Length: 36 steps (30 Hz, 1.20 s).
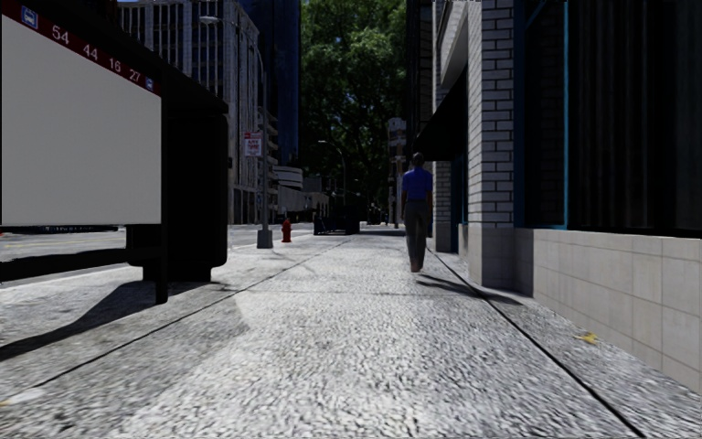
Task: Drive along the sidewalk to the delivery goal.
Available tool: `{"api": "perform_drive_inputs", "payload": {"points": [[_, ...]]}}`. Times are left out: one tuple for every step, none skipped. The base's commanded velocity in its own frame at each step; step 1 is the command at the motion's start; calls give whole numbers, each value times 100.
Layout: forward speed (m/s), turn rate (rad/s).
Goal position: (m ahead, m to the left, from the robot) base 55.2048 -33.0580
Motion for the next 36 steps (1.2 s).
{"api": "perform_drive_inputs", "payload": {"points": [[200,41],[200,41],[200,41],[200,41],[200,34],[200,0],[200,0],[200,0],[200,0],[200,0],[200,0],[200,0],[200,0],[200,0],[200,0],[200,0],[200,0],[200,0],[200,0],[200,0],[200,0],[200,0],[200,0],[200,0],[200,0],[200,0],[200,0],[200,0],[200,0],[200,0],[200,0],[200,0],[200,0],[200,0],[200,0],[200,0]]}}
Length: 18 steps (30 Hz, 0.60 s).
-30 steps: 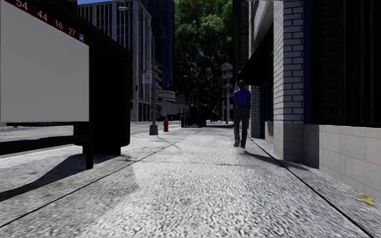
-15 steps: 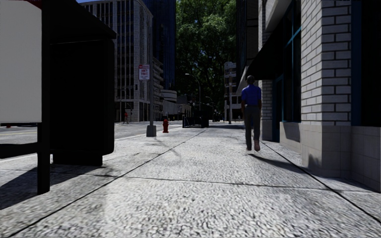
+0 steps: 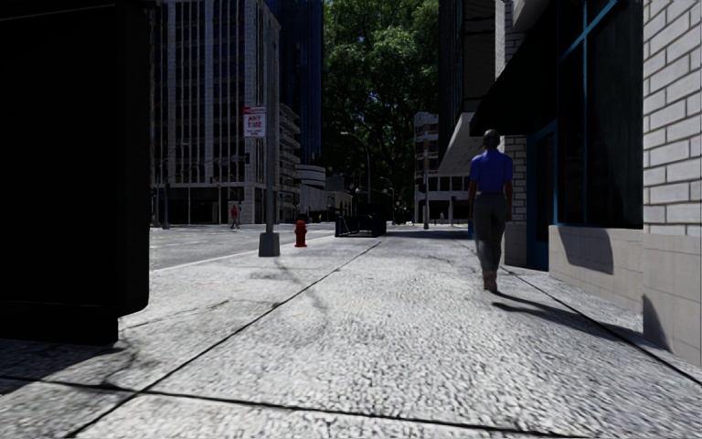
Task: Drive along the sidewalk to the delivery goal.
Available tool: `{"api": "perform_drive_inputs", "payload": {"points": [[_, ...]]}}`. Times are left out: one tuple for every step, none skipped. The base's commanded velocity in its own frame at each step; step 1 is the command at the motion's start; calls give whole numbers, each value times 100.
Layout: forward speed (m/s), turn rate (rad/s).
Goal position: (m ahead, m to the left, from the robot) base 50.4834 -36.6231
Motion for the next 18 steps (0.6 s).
{"api": "perform_drive_inputs", "payload": {"points": [[200,0],[200,0],[200,0],[200,0],[200,0],[200,0],[200,0],[200,0],[200,0],[200,0],[200,0],[200,0],[200,0],[200,0],[200,0],[200,0],[200,0],[200,0]]}}
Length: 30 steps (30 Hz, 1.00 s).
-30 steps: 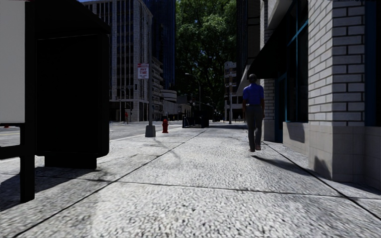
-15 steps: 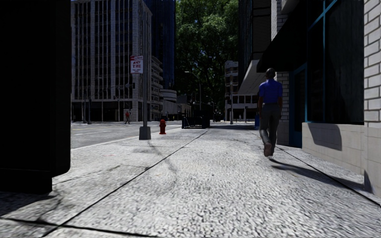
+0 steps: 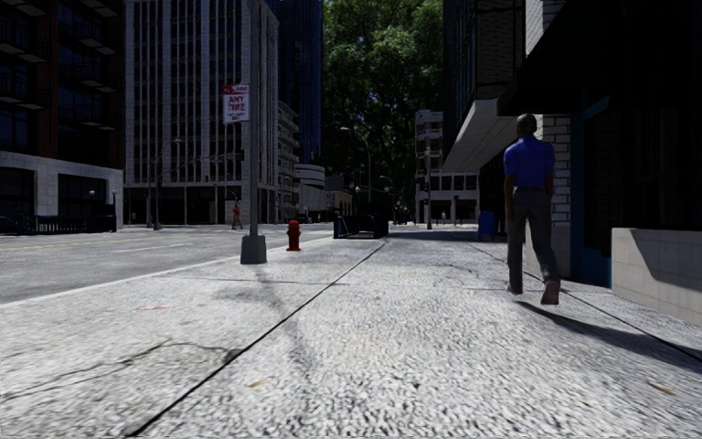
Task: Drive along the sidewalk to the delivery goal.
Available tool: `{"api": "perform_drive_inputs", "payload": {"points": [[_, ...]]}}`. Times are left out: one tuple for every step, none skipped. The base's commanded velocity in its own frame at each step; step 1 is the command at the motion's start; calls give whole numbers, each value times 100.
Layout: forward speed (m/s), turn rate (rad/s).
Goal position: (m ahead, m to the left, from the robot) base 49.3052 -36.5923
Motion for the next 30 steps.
{"api": "perform_drive_inputs", "payload": {"points": [[200,0],[200,0],[200,0],[200,0],[200,0],[200,0],[200,0],[200,0],[200,0],[200,0],[200,0],[200,0],[200,0],[200,0],[200,0],[200,0],[200,0],[200,0],[200,0],[200,0],[200,0],[200,0],[200,0],[200,0],[200,0],[200,0],[200,0],[200,0],[200,0],[200,0]]}}
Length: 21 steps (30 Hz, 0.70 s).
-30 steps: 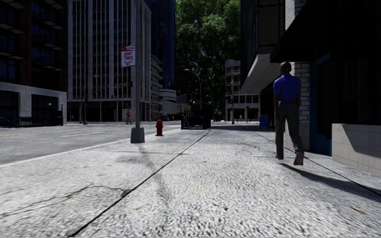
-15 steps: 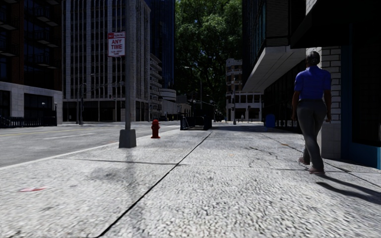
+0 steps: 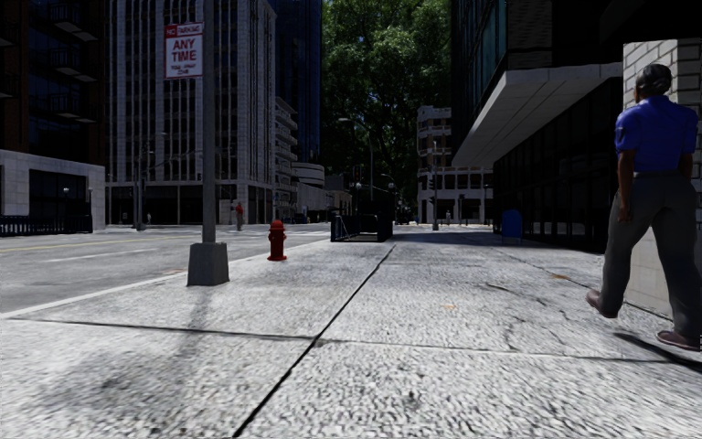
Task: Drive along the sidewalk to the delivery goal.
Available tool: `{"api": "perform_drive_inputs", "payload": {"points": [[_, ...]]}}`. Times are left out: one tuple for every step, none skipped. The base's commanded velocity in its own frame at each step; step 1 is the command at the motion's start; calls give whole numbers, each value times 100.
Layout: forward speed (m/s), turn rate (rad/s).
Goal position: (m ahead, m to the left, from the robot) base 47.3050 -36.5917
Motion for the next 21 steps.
{"api": "perform_drive_inputs", "payload": {"points": [[200,0],[200,0],[200,0],[200,0],[200,0],[200,0],[200,0],[200,0],[200,-9],[200,-20],[200,-25],[200,-25],[200,-34],[200,-43],[200,-46],[200,-46],[200,-5],[200,-5],[200,-2],[200,-1],[200,-1]]}}
